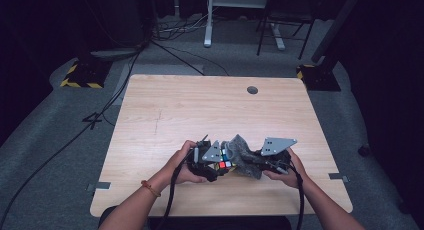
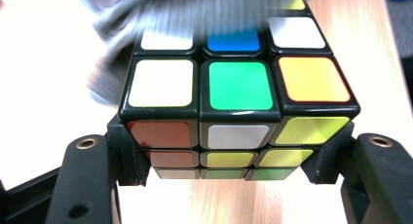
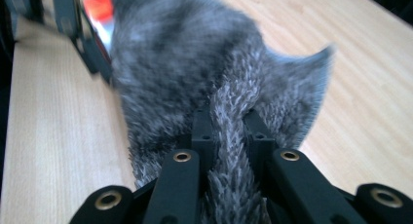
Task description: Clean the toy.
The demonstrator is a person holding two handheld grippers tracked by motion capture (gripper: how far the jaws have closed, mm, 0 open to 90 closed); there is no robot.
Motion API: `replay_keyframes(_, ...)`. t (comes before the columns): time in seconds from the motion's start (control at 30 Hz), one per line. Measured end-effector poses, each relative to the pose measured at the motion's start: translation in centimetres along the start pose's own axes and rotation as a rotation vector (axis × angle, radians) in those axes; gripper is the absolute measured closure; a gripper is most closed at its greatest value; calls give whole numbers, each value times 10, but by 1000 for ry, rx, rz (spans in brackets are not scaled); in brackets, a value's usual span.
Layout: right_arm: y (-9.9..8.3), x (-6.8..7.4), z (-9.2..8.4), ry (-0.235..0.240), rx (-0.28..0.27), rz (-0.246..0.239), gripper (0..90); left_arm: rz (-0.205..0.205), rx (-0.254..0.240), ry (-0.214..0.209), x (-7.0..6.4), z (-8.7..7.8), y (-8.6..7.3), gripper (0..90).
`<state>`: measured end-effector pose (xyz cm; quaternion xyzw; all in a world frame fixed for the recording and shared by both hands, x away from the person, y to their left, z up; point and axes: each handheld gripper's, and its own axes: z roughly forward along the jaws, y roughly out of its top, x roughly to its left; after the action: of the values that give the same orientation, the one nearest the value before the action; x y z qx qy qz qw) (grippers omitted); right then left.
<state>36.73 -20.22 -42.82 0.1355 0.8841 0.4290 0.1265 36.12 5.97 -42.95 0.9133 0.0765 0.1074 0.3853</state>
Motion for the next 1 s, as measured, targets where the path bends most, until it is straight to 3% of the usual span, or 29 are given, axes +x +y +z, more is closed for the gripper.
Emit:
replay_keyframes(0.07, -2, 0, 0, 29, -32, 22, 800, -8, -31, -5, 0, -2, 0, 340)
replay_keyframes(0.17, 1, 3, 0, 68, -79, 39, 800, 3, -12, 11, -2, 2, 0, 339)
replay_keyframes(0.23, 3, 8, 2, 78, -83, 28, 801, -1, -8, -1, -1, 5, -1, 339)
replay_keyframes(0.37, 5, 10, 0, 69, -116, 22, 801, -30, -19, 0, 0, 8, -3, 335)
replay_keyframes(0.67, 11, 13, -3, 51, -152, 2, 802, 2, 25, 28, -2, 16, 1, 334)
replay_keyframes(0.77, 12, 14, -1, 33, -136, -12, 802, 1, 34, 44, -3, 15, 1, 336)
replay_keyframes(0.87, 9, 14, 4, -3, -80, -45, 802, 4, 28, 41, -4, 13, 2, 337)
replay_keyframes(1.0, 3, 11, 7, 13, -44, -33, 802, 14, 17, 33, -5, 11, 3, 337)
